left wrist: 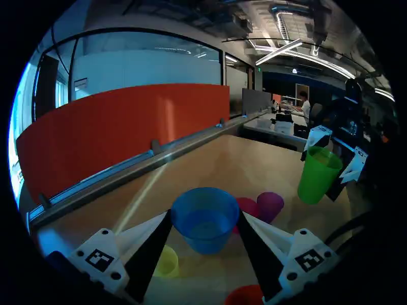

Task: Pour water

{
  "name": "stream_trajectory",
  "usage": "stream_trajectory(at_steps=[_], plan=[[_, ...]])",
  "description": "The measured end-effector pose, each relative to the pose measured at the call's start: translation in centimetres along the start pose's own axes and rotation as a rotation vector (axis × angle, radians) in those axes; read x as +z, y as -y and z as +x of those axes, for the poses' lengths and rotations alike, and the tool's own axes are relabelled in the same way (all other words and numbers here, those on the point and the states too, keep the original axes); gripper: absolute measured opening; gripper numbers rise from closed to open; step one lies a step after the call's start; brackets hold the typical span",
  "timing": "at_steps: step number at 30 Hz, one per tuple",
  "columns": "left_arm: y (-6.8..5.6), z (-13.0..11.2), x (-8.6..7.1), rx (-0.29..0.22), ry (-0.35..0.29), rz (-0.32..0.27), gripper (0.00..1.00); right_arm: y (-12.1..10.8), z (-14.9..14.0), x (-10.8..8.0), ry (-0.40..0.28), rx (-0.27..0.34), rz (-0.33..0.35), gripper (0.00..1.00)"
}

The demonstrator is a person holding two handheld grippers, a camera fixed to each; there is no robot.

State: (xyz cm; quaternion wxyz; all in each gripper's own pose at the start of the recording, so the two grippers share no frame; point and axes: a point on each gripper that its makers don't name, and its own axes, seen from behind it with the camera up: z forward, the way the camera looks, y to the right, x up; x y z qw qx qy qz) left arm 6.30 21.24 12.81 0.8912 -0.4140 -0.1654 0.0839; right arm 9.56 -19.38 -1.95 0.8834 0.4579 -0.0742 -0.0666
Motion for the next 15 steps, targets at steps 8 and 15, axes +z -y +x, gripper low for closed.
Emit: stream_trajectory(at_steps=[8,15], plan=[[-0.1,2.4,-2.0,-0.025,-0.103,0.028,0.88,0.1,0.4,-0.3,-0.005,-0.003,-0.003,0.92],[-0.1,3.8,-3.5,-0.049,-0.185,0.058,0.88,0.6,0.9,-0.3,-0.01,-0.012,-0.001,0.92]])
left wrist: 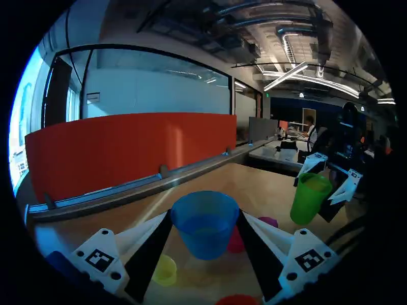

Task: Pour water

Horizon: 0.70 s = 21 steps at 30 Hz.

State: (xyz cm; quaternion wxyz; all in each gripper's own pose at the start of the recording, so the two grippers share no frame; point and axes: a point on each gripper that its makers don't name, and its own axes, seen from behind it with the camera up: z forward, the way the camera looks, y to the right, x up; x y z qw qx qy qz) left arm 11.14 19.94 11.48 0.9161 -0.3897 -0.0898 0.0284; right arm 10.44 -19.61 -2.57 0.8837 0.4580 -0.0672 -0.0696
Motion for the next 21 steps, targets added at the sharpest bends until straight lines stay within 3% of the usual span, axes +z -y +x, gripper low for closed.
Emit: stream_trajectory(at_steps=[11,21], plan=[[-0.4,2.1,-1.6,-0.001,-0.095,0.025,0.88,0.4,0.2,0.1,-0.004,-0.005,0.003,0.92],[-0.3,2.4,-2.1,0.013,-0.087,0.032,0.88,0.6,0.1,0.0,-0.004,-0.004,0.008,0.92]])
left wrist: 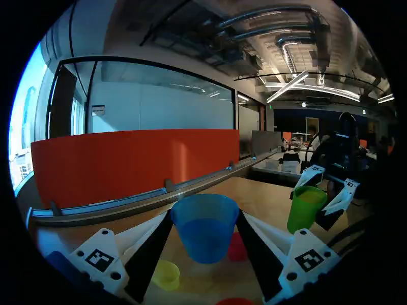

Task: Pour water

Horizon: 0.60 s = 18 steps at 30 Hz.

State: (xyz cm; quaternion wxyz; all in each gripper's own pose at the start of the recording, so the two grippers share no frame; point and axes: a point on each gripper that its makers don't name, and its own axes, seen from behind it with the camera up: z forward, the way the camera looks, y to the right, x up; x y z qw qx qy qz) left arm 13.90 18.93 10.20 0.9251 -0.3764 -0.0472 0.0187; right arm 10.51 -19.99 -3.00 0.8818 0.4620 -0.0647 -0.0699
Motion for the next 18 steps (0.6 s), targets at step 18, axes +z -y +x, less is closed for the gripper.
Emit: stream_trajectory(at_steps=[18], plan=[[-0.6,1.2,-1.4,0.032,-0.014,0.003,0.88,1.7,0.1,1.0,-0.006,-0.002,0.038,0.92]])
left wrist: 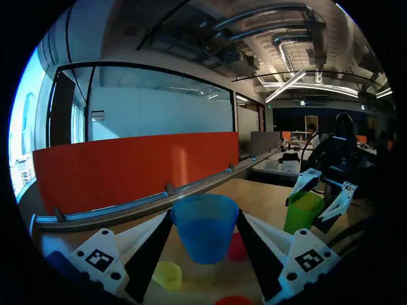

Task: Pour water

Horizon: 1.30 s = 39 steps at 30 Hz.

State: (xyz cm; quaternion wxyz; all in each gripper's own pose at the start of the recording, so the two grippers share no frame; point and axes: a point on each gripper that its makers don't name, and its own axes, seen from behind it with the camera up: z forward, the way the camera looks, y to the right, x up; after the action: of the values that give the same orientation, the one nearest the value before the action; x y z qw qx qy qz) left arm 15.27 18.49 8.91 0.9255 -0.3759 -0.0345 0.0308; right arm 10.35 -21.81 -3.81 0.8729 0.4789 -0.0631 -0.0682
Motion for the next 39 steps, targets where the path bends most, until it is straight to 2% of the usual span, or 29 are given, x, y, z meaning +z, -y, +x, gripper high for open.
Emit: stream_trajectory(at_steps=[13,28,39], plan=[[-0.2,1.0,-1.1,0.022,-0.006,0.002,0.88,1.5,0.0,1.2,0.006,0.006,0.041,0.92],[-0.6,2.5,-2.7,0.062,-0.019,0.012,0.88,4.0,0.3,3.5,0.004,0.002,0.113,0.92],[-0.8,3.6,-3.8,0.113,-0.034,0.019,0.88,5.3,0.2,4.9,0.003,0.006,0.15,0.92]])
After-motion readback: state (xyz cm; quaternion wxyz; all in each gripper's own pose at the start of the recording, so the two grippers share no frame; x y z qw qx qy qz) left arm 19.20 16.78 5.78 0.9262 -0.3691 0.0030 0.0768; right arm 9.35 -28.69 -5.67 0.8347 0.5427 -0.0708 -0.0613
